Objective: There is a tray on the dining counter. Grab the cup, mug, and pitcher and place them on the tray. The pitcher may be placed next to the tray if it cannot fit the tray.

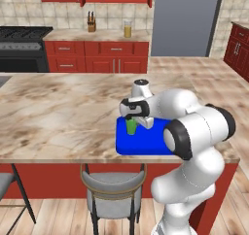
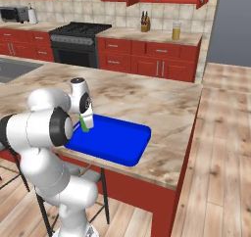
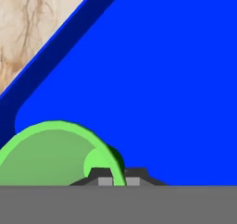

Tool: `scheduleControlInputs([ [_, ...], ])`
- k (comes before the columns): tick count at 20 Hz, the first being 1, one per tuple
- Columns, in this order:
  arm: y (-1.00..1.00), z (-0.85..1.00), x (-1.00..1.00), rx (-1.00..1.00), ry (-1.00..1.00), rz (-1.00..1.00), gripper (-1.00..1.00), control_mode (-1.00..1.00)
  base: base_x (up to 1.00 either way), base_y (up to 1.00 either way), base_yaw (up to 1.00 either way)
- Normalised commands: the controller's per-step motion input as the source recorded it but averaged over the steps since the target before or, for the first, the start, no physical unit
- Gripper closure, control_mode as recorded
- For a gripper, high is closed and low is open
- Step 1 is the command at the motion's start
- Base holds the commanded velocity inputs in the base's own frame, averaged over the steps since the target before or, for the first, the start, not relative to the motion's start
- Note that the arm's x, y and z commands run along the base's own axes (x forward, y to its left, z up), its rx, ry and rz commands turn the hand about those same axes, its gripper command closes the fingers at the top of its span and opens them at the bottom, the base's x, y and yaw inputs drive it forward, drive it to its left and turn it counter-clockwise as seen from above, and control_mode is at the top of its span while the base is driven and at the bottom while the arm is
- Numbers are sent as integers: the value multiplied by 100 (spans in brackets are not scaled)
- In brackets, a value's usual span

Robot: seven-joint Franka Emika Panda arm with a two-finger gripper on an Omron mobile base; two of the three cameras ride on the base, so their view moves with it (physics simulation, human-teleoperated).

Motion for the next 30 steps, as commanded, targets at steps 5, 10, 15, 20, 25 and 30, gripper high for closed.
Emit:
scheduleControlInputs([
  [5,0,-18,1,-2,0,0,100,-100,0,0,0],
  [10,0,-31,0,-1,0,0,100,-100,0,0,0],
  [15,0,-20,0,0,0,0,100,-100,0,0,0],
  [20,0,-9,1,0,0,0,100,-100,0,0,0],
  [25,0,0,3,0,0,0,100,-100,0,0,0],
  [30,0,0,6,0,-1,0,100,-100,0,0,0],
])
